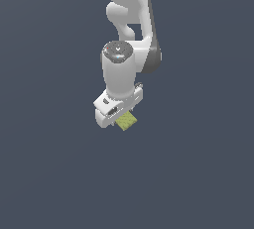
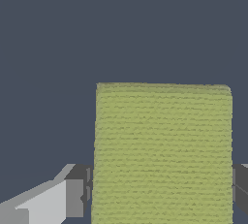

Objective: Pick up the object and move it to a goal position.

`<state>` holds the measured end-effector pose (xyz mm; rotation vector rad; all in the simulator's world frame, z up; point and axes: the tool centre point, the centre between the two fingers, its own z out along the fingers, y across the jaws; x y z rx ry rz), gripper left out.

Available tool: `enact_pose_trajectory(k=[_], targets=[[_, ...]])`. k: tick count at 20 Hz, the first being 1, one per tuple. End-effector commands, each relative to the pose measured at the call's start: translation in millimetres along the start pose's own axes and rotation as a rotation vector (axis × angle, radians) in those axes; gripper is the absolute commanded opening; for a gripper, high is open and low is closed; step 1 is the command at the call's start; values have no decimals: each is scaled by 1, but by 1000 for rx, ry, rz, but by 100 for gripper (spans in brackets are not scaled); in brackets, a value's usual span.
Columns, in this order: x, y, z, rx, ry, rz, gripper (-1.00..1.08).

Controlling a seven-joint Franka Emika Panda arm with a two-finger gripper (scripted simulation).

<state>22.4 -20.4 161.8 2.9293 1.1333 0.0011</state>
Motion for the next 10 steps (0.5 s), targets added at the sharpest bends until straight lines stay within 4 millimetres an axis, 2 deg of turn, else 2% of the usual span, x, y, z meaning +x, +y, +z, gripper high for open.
enact_pose_trajectory(k=[1,10], targets=[[12,-1,-27,0,1,0,-100],[53,-3,-112,0,1,0,-100]])
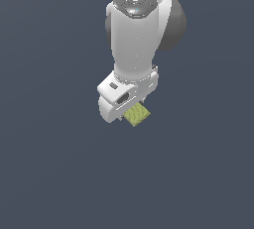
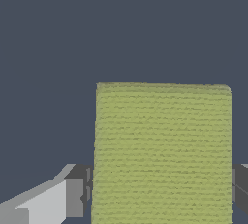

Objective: Pick up the object and move it to a goal position.

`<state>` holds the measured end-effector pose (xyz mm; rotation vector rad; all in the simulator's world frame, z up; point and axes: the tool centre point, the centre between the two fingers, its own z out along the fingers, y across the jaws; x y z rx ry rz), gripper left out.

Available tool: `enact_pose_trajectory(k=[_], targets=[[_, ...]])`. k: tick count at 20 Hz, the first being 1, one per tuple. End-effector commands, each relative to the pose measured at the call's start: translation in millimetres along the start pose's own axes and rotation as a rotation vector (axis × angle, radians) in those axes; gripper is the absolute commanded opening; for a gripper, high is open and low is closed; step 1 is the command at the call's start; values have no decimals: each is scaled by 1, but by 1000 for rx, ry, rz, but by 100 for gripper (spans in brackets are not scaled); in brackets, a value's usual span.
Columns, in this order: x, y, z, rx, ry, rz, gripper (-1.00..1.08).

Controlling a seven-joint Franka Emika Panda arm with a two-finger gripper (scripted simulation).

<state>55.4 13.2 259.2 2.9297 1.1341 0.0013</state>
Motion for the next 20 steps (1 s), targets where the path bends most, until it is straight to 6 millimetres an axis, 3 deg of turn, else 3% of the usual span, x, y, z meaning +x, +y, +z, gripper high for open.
enact_pose_trajectory(k=[1,10,20], targets=[[10,-1,-22,0,0,0,-100],[40,-1,-81,0,0,1,-100],[64,1,-126,0,0,1,-100]])
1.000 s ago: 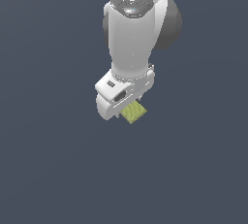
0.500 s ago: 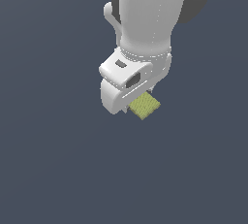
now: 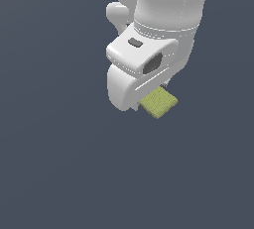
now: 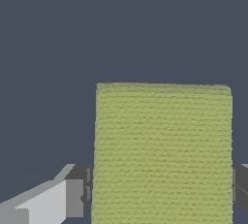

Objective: Pick up the object and move it to a goal position.

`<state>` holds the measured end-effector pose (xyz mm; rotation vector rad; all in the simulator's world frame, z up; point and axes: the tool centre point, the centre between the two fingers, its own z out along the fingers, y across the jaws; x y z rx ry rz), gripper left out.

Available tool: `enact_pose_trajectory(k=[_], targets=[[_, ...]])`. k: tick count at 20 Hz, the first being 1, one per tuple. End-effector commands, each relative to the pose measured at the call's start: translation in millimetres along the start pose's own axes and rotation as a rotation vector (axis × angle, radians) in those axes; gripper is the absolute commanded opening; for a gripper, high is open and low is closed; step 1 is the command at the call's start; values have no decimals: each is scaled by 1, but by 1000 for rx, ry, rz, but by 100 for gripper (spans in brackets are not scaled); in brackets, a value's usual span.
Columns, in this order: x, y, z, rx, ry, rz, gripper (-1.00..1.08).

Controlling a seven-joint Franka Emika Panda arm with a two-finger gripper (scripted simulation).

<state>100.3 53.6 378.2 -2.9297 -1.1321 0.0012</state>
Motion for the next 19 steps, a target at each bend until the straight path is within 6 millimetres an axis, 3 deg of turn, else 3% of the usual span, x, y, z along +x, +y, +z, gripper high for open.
enact_pose_trajectory(k=[1,9,19], targets=[[5,0,-10,-1,1,0,-100],[14,1,-27,-1,1,0,-100],[17,2,-32,-1,1,0,-100]])
